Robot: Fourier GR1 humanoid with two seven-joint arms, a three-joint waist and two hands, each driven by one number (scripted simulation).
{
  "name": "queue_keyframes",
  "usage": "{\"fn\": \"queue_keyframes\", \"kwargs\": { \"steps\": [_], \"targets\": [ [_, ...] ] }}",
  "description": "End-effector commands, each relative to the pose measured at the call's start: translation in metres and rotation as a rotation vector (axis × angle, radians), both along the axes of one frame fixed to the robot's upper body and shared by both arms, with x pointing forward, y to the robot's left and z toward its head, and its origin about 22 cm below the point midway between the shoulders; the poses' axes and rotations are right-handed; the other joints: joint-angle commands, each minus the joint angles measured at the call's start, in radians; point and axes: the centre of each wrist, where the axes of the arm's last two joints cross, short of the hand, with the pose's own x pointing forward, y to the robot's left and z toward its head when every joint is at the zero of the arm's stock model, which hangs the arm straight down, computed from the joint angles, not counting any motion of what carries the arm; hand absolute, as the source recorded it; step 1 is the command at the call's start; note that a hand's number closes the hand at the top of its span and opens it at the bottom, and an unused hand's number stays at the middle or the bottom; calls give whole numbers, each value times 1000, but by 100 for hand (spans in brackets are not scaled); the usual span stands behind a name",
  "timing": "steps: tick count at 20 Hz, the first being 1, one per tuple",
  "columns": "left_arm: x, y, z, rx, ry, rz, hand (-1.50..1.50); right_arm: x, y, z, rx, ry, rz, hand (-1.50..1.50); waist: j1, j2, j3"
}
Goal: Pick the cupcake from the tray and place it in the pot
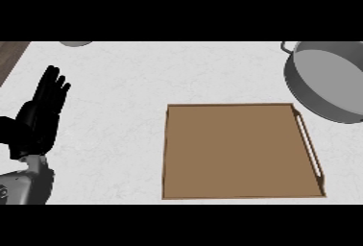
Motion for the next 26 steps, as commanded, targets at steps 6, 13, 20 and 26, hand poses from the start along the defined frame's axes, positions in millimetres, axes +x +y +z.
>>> {"fn": "queue_keyframes", "kwargs": {
  "steps": [6,13,20,26],
  "targets": [
    [6,6,-6,6,6,-5,0,62,-62,3,77,28,-68,150,10,4,1],
    [8,-11,4,-9,-25,-11,0,121,-52,-38,176,56,-77,150,22,7,2],
    [20,-11,18,-1,-27,-31,0,128,-58,-45,-265,-110,-325,150,45,16,3],
    [9,-3,12,-7,-13,-57,0,154,-62,-64,-264,-55,-345,150,69,19,4]
  ]
}}
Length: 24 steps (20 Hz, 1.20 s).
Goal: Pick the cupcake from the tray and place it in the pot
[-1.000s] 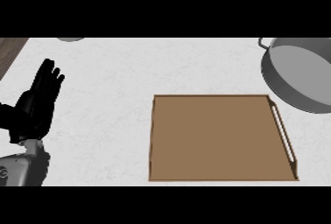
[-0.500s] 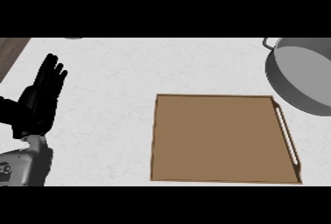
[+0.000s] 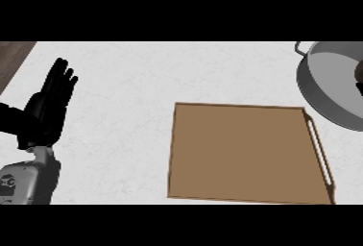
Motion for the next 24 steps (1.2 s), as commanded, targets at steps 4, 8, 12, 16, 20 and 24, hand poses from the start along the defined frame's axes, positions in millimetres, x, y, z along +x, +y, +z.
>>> {"fn": "queue_keyframes", "kwargs": {
  "steps": [4,8,12,16,20,24],
  "targets": [
    [-5,-14,-13,-1,-8,-13,0,15,2,-31,95,149,-30,150,18,7,1],
    [0,-21,-4,-4,-27,-43,0,11,2,-46,180,278,26,-150,34,17,4],
    [5,-5,8,-9,-12,-30,0,15,8,-53,312,293,155,-150,24,11,4],
    [5,3,2,16,-4,-1,0,10,-2,-49,551,168,251,-150,7,11,5],
    [0,-12,-5,-7,-15,-10,0,7,-20,-24,695,118,249,-150,8,8,4],
    [8,-8,-3,-13,-6,-6,0,-3,-39,-9,782,97,256,-150,8,17,5]
  ]
}}
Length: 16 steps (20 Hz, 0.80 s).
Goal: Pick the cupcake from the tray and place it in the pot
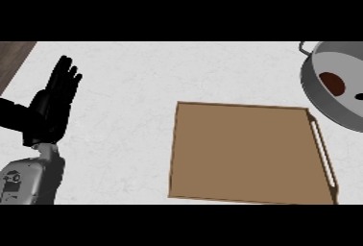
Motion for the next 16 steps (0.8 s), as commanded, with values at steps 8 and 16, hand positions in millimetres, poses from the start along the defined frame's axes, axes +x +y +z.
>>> {"fn": "queue_keyframes", "kwargs": {
  "steps": [8,16],
  "targets": [
    [0,6,3,8,-10,2,0,-48,-62,36,110,-14,-9,-150,3,7,3],
    [-6,2,-9,-4,-13,15,0,-76,-85,42,125,11,20,-150,-8,5,5]
  ]
}}
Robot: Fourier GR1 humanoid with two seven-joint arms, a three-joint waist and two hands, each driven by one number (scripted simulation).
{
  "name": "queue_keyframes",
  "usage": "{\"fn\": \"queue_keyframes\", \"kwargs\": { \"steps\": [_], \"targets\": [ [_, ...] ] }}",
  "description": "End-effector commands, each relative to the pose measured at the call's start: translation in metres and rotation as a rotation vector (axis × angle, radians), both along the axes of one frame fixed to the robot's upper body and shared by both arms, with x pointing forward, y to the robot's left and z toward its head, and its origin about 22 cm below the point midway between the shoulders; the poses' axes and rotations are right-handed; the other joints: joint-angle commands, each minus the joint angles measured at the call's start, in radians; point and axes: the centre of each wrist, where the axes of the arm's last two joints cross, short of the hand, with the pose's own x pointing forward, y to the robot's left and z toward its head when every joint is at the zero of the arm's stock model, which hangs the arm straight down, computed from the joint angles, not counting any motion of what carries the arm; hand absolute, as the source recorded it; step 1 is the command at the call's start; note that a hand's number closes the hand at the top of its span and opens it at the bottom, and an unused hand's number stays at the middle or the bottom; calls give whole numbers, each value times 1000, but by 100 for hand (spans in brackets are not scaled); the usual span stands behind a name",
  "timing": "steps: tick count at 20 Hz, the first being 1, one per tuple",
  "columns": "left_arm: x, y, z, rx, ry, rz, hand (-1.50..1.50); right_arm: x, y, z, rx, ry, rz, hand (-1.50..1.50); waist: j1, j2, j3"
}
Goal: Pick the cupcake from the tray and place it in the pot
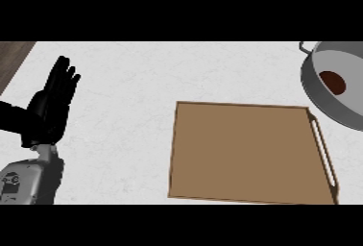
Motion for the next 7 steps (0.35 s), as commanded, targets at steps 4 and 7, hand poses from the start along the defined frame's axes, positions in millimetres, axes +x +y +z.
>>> {"fn": "queue_keyframes", "kwargs": {
  "steps": [4,7],
  "targets": [
    [0,2,-2,-2,2,-1,0,-14,-11,3,17,-30,104,-150,3,6,2],
    [0,3,6,9,-16,-3,0,-22,-17,2,26,-27,72,-150,6,5,4]
  ]
}}
